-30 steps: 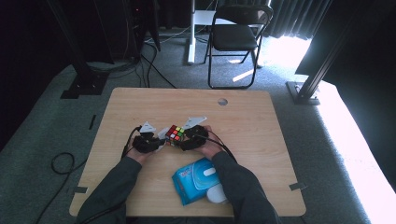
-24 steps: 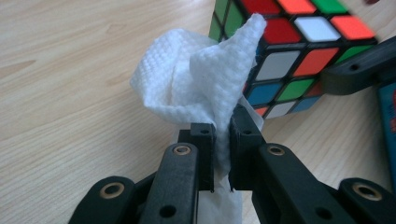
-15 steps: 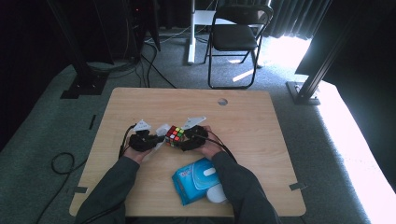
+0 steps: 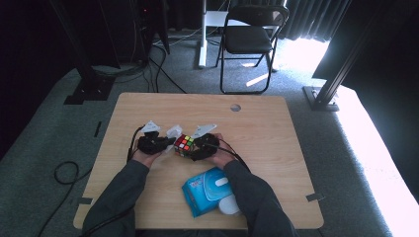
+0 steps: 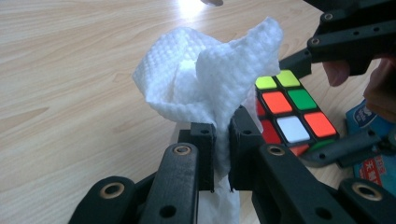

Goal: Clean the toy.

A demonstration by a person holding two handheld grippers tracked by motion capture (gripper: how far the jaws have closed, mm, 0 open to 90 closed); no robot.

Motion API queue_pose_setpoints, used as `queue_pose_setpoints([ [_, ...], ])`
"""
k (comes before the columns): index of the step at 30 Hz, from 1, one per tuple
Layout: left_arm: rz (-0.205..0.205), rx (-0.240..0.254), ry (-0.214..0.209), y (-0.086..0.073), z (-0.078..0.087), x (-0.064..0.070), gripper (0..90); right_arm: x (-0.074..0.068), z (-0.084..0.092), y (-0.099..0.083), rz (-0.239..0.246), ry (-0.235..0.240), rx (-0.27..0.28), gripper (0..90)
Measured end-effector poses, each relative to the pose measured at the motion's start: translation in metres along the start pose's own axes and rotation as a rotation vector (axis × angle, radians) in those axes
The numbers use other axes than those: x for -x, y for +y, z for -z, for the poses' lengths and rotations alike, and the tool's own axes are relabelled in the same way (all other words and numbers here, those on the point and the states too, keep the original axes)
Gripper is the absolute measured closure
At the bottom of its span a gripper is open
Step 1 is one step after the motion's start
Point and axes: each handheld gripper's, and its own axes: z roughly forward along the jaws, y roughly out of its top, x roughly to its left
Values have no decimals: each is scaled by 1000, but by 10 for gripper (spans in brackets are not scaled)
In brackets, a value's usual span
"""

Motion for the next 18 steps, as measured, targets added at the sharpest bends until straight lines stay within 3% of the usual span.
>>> queue_pose_setpoints([
  [18,19,-27,-20,8,-17,-8,831,-2,2,0,25,15,15,344],
])
